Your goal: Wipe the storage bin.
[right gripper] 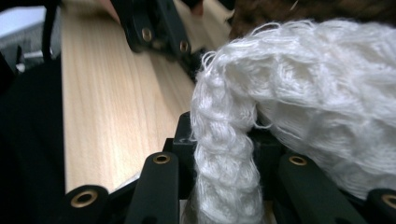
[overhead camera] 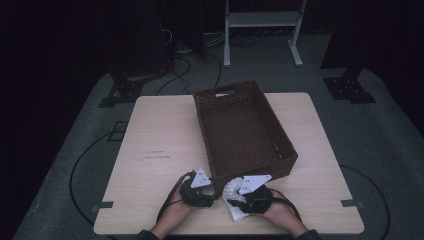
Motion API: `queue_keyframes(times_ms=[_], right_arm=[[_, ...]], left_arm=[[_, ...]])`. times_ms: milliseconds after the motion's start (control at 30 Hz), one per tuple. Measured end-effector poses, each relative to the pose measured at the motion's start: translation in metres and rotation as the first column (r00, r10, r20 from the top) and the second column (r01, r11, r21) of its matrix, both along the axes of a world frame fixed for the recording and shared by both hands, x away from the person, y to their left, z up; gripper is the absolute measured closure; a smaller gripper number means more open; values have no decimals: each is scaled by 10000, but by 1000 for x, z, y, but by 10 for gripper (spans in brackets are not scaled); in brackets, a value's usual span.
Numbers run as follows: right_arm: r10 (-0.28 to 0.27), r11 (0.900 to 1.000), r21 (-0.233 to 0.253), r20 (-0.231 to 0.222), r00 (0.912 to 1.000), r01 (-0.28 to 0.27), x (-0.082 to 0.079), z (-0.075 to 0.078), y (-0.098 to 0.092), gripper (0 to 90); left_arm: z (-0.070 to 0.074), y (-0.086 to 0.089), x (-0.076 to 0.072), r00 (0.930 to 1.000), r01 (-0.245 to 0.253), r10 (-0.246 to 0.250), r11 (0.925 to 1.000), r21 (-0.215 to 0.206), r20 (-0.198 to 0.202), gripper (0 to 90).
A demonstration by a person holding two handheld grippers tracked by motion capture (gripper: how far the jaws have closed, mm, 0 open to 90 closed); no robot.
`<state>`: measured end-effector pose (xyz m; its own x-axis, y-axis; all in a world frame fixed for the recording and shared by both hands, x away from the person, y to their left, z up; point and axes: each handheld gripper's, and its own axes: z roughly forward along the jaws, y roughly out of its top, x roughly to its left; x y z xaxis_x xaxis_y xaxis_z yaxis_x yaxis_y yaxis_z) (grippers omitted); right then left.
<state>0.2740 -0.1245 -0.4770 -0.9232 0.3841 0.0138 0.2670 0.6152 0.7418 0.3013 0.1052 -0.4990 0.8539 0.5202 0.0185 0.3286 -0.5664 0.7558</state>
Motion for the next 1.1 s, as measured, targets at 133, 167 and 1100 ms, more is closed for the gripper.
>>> queue_keyframes(times_ms=[133, 167, 1100], right_arm=[[11, 10000, -83, 4, 10000, -11, 0, -2, 2, 693], [39, 10000, -77, 79, 10000, -38, 0, 0, 2, 693], [-865, 9685, 2450, 1599, 9833, 453, -17, 84, -52, 691]], left_arm=[[0, 0, 0, 10000, 3, -3, 10000, 2, 9, 398], [0, 0, 0, 10000, 5, -5, 10000, 14, 11, 398], [0, 0, -1, 10000, -46, 46, 10000, -56, -47, 400]])
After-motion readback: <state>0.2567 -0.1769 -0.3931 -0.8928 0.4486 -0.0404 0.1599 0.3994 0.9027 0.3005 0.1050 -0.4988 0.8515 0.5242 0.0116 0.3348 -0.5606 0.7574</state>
